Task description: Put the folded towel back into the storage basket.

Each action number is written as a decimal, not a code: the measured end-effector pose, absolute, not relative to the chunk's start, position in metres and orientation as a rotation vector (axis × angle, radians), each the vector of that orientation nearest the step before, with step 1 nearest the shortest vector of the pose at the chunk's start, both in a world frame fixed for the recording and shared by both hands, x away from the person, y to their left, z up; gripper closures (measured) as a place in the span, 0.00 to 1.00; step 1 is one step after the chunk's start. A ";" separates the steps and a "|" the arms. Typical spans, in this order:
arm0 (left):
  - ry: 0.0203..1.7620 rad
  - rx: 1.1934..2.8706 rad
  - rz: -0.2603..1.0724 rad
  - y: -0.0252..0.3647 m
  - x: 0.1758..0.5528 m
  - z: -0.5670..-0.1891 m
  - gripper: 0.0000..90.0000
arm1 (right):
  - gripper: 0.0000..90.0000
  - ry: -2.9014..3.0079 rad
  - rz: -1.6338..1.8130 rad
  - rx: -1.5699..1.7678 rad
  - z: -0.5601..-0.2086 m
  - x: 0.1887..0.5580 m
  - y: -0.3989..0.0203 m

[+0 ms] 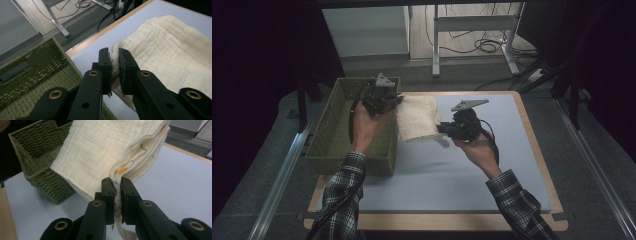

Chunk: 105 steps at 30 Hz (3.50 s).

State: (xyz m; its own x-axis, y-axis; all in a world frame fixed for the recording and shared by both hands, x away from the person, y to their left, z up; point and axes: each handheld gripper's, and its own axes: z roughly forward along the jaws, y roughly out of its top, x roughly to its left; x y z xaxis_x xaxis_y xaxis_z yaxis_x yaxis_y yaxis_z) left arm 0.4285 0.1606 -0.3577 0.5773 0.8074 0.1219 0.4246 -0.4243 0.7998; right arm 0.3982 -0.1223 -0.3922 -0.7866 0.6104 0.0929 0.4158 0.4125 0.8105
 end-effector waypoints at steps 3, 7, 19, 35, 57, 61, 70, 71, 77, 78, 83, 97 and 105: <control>0.989 2.063 0.661 0.167 0.430 -0.357 0.91 | 0.92 2.454 1.320 0.901 -0.391 0.400 -0.114; 1.012 2.060 0.678 0.178 0.431 -0.358 0.91 | 0.92 2.459 1.323 0.885 -0.390 0.403 -0.101; 1.088 2.037 0.731 0.212 0.430 -0.356 0.91 | 0.92 2.481 1.348 0.848 -0.393 0.409 -0.059; 1.200 2.008 0.786 0.264 0.427 -0.366 0.90 | 0.92 2.523 1.342 0.764 -0.398 0.410 0.003; 1.324 2.052 0.829 0.324 0.419 -0.390 0.90 | 0.91 2.651 1.227 0.682 -0.427 0.412 0.099; 1.330 2.075 0.819 0.326 0.423 -0.399 0.90 | 0.91 2.674 1.180 0.676 -0.433 0.411 0.111; 1.292 2.140 0.781 0.307 0.444 -0.419 0.90 | 0.91 2.683 1.088 0.672 -0.442 0.418 0.113; 1.288 2.152 0.779 0.305 0.446 -0.421 0.90 | 0.91 2.683 1.086 0.675 -0.443 0.419 0.113; 1.283 2.182 0.780 0.302 0.451 -0.427 0.90 | 0.91 2.690 1.032 0.631 -0.444 0.419 0.119; 1.285 2.183 0.779 0.303 0.451 -0.427 0.90 | 0.91 2.694 1.026 0.625 -0.444 0.419 0.121; 1.302 2.183 0.764 0.308 0.452 -0.432 0.90 | 0.90 2.708 0.997 0.623 -0.445 0.421 0.123; 1.369 2.236 0.730 0.299 0.468 -0.452 0.64 | 0.74 2.665 1.012 0.647 -0.442 0.426 0.117; 1.377 2.166 0.690 0.297 0.465 -0.448 0.47 | 0.67 2.646 1.068 0.656 -0.437 0.427 0.102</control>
